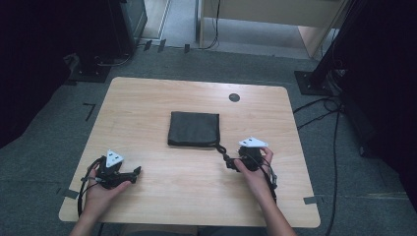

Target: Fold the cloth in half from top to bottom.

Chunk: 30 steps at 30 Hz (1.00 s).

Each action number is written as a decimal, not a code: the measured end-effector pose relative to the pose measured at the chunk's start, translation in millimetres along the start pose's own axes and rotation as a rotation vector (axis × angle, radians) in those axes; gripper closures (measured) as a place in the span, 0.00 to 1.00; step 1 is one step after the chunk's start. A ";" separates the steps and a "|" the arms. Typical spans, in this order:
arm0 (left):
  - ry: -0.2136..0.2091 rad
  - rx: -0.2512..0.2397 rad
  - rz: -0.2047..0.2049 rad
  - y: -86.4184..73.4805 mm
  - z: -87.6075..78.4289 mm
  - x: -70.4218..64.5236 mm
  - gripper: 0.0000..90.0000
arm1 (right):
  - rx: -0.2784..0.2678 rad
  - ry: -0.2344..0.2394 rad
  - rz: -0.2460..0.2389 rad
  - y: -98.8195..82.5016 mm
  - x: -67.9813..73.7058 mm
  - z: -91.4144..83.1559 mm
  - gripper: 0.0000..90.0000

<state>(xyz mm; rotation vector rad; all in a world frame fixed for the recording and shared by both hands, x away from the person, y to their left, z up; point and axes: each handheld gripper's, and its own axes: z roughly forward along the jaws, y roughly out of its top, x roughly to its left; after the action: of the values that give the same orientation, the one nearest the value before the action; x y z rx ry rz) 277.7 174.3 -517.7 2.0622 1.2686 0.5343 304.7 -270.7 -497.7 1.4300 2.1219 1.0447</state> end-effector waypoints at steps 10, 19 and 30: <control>0.000 0.000 0.000 0.0 0.0 0.0 0.16 | 0.023 -0.059 0.048 -34.0 -31.4 -33.7 0.16; 0.000 0.000 0.002 0.0 0.0 0.1 0.16 | 0.044 -0.109 0.096 -58.7 -54.5 -50.0 0.16; 0.000 0.000 0.000 0.0 0.0 0.0 0.16 | 0.076 -0.148 0.113 -75.6 -69.3 -67.6 0.16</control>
<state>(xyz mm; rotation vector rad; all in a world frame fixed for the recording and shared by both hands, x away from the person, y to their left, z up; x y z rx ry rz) 277.7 174.3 -517.7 2.0624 1.2686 0.5349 241.3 -374.2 -516.8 1.6266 2.0152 0.8761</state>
